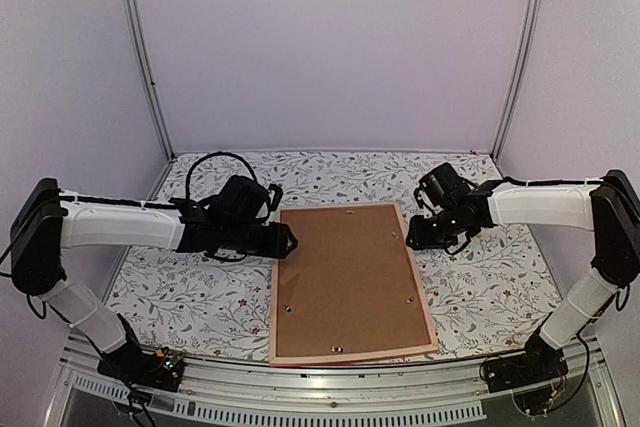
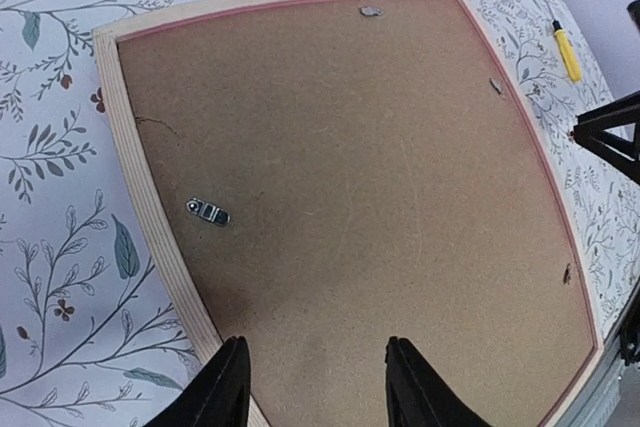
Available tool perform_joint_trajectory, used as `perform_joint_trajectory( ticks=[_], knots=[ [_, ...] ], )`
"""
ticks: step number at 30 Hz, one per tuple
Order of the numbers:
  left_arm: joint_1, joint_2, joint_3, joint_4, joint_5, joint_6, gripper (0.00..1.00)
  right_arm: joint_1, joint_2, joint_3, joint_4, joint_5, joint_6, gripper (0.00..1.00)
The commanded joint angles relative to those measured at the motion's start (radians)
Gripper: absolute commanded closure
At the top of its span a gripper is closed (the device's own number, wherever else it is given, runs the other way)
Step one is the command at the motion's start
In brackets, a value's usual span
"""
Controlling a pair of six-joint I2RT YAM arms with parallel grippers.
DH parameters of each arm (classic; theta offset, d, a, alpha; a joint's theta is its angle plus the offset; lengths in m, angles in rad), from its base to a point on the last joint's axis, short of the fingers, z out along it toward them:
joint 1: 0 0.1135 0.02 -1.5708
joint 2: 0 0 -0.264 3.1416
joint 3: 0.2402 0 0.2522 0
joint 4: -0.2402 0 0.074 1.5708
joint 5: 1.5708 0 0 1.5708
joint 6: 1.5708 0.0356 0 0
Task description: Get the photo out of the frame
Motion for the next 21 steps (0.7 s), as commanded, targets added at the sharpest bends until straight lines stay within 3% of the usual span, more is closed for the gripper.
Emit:
perform_joint_trajectory(
  ticks=[1, 6, 15, 21],
  knots=[
    [-0.087, -0.01, 0.045, -0.032, -0.082, 0.05, 0.5, 0.055, 0.042, -0.016, -0.008, -0.003, 0.048, 0.62],
    [-0.126, 0.01, 0.056, -0.117, -0.128, 0.019, 0.49, 0.076, 0.066, -0.045, -0.009, 0.021, 0.086, 0.64],
    [-0.159, -0.015, 0.011, -0.126, -0.147, 0.016, 0.47, 0.1, 0.09, -0.069, -0.001, 0.011, 0.107, 0.65],
    [-0.225, -0.012, 0.017, -0.128, -0.178, 0.058, 0.4, 0.106, 0.104, -0.062, -0.033, 0.03, 0.139, 0.75]
  ],
)
